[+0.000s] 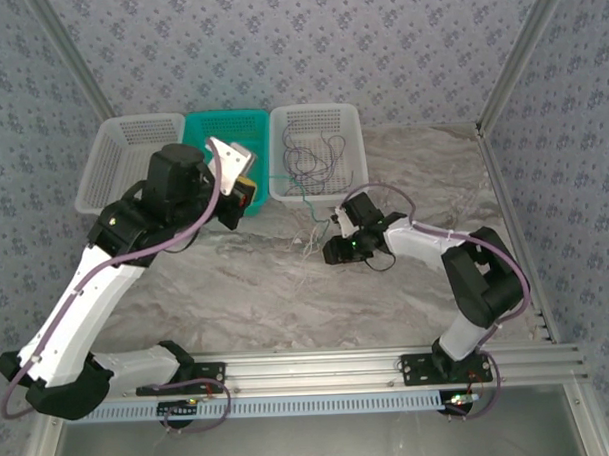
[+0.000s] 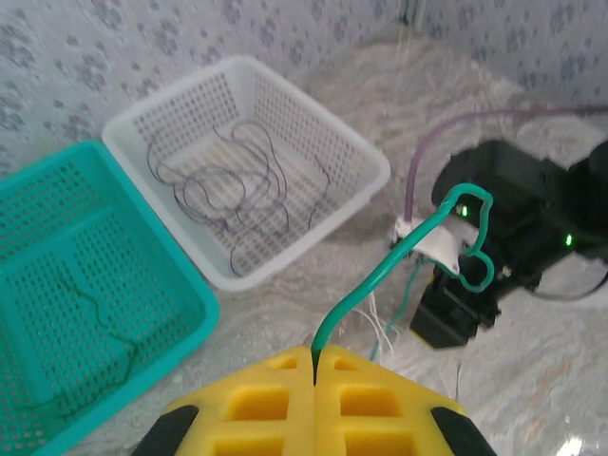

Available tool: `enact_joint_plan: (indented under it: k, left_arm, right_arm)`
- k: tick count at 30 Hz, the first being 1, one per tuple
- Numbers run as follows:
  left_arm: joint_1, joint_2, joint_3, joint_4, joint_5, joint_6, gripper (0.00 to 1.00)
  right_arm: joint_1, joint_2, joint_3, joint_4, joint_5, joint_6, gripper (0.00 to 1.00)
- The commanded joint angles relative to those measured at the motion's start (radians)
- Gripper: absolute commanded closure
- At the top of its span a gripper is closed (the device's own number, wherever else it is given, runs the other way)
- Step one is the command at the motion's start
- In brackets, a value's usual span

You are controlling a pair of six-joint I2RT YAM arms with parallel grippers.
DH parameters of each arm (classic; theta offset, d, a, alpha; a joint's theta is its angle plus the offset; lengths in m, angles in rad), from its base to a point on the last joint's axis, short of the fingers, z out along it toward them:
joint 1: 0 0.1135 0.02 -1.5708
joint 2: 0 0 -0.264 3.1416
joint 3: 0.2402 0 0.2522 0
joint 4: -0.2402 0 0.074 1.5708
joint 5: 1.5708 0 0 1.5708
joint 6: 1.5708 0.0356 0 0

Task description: Untangle the cables

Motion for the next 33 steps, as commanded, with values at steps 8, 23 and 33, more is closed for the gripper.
enact_joint_plan:
  k: [8, 23, 33]
  left_arm:
    - [0.115, 0.003, -0.099, 0.117, 0.088, -0.227, 1.00]
    - [0.179, -0.247, -0.781, 0.587, 0.203, -0.673, 1.00]
    - [0.215, -0.182, -0.650, 0.775, 0.527, -0.700, 1.00]
  right_arm:
    - [-0.045, -0.093, -0.037, 0.119, -0.073, 0.073, 0.51]
    - [-0.158, -0.178, -0.140, 0.263, -0.097, 0.196, 0.35]
    - [-0.156, -0.295, -0.138, 0.280, 0.057, 0.158, 0.25]
